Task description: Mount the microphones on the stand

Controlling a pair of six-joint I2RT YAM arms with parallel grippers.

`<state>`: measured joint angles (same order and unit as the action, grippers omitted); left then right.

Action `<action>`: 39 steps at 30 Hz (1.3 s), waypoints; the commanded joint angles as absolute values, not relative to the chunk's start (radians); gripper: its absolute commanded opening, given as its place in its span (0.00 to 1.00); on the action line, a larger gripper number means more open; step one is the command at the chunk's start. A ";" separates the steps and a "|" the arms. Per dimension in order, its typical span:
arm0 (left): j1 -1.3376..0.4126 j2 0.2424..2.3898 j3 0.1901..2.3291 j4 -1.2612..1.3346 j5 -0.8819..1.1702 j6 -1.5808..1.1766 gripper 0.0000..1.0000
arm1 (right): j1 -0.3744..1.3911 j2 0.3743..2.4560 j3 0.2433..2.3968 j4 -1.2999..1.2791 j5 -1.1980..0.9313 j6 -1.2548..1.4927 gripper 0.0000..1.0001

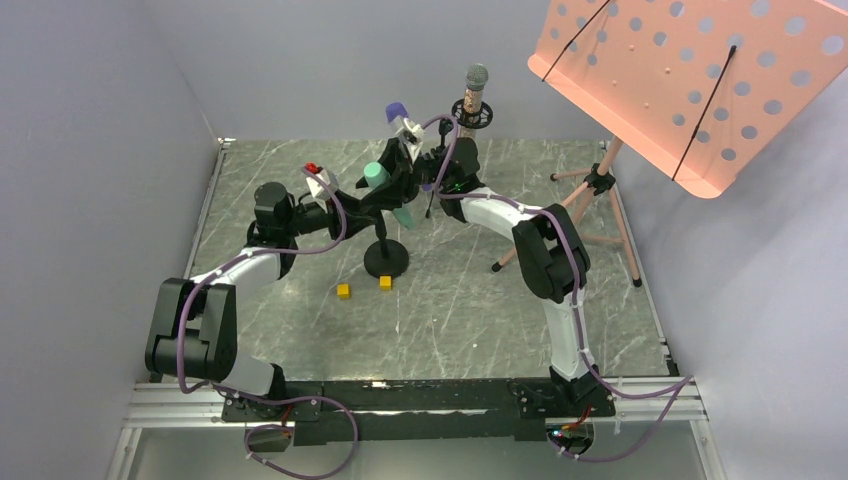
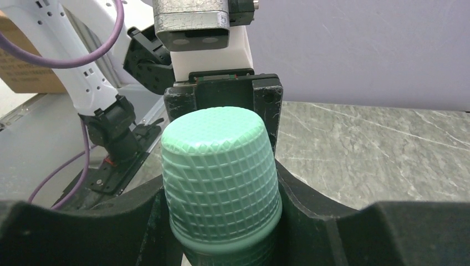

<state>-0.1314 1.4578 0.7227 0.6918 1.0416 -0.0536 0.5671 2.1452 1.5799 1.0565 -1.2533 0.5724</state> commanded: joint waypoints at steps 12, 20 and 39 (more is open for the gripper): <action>-0.151 1.470 0.724 0.789 1.036 -0.120 0.20 | 0.604 2.066 1.602 0.702 -1.126 0.333 0.10; -0.152 1.461 0.730 0.765 1.023 -0.119 0.28 | 0.606 2.069 1.541 0.996 -1.166 0.559 0.15; -0.153 1.298 0.692 0.587 0.896 -0.013 0.99 | 0.577 1.984 1.521 0.611 -1.136 0.276 0.89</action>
<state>-0.1505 1.3624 0.6979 0.6304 0.9226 -0.0624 0.5888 2.0548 1.4994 0.8268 -1.1526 0.4362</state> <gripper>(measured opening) 0.991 0.858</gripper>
